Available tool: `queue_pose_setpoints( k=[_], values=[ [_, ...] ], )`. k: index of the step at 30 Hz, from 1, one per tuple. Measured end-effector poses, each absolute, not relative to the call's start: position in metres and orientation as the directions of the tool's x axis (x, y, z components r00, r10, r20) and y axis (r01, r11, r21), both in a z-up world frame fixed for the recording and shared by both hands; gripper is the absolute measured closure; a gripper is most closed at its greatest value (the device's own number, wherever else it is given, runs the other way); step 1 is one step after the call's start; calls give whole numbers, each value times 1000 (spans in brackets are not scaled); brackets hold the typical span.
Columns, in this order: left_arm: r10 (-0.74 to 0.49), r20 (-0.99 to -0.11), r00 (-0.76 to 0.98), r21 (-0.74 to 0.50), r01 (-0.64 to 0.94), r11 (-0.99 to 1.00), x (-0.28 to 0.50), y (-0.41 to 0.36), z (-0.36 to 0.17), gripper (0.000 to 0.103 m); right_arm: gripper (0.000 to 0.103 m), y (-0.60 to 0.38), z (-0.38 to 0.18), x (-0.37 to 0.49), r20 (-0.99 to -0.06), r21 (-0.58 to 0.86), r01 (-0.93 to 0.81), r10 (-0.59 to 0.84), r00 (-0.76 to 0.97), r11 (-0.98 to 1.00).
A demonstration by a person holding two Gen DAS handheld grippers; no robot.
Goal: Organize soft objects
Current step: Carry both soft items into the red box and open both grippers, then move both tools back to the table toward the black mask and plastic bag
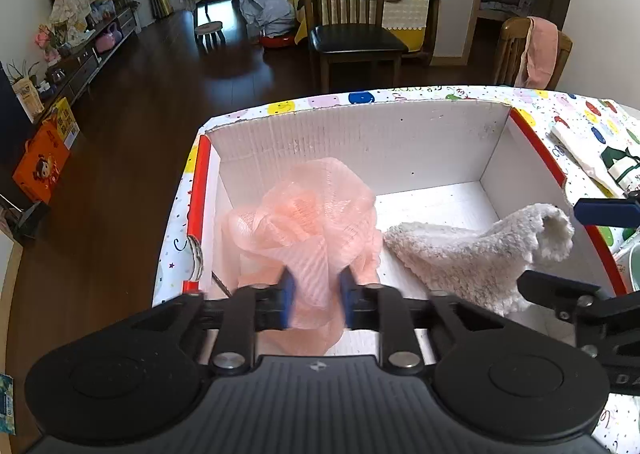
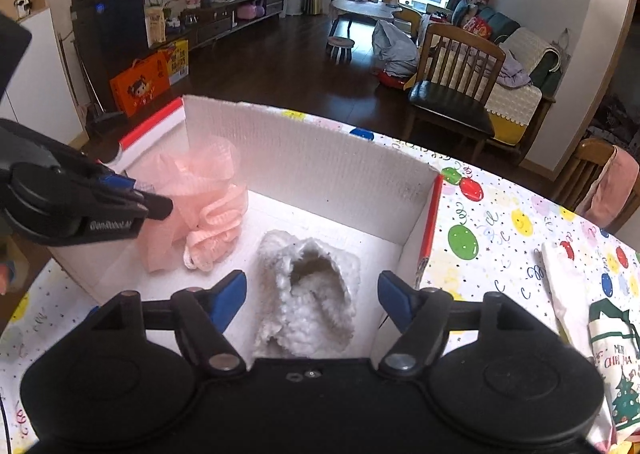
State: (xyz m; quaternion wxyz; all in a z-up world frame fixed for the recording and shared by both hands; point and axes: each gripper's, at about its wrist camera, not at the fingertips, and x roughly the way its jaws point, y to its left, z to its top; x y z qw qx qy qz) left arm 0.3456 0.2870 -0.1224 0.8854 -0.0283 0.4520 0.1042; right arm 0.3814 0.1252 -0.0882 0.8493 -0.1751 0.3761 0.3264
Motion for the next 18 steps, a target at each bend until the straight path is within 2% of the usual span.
queue_pose_setpoints(
  k=[1,2,3,9,18],
  values=[
    [157,-805,572,41,-210,977,344,286,-121,53,28,123,-86,381,-750,-49,-687,427,504,725],
    [154,-804,575,36,-211,977,343,287,-119,29,27,120,-84,380,-746,-47,-688,432,506,725],
    [154,-800,580,33,-214,976,341,286,-118,25,26,118,-82,380,-743,-44,-686,436,509,726],
    [168,-760,628,31,-224,974,324,276,-97,24,23,94,-64,370,-716,3,-682,478,509,731],
    [133,-684,717,7,-176,984,293,240,-53,21,16,41,-17,345,-616,43,-685,559,554,727]
  ],
)
